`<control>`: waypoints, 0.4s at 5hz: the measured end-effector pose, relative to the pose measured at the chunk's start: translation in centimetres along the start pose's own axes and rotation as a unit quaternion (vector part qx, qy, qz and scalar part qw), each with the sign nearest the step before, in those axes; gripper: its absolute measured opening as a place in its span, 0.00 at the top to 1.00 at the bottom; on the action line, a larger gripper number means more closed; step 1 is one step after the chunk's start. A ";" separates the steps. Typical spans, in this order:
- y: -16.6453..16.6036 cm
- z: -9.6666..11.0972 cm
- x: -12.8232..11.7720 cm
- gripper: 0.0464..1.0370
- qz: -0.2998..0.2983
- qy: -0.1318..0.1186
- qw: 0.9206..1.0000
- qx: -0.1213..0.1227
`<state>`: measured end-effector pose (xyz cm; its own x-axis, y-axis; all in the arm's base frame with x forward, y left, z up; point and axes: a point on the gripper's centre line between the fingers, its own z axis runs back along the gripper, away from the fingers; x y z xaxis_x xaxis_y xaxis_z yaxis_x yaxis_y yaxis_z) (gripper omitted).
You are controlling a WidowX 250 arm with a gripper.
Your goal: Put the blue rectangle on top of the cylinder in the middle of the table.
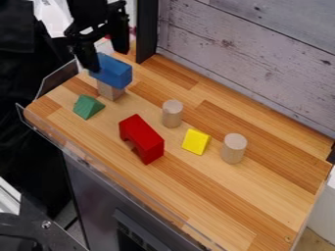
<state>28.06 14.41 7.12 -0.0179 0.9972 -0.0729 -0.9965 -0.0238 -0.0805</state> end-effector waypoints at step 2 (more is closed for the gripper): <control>-0.2 -1.1 0.9 0.04 0.034 -0.010 0.999 0.017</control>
<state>28.31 15.24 6.01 -0.0866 0.9947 -0.0561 -0.9952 -0.0890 -0.0415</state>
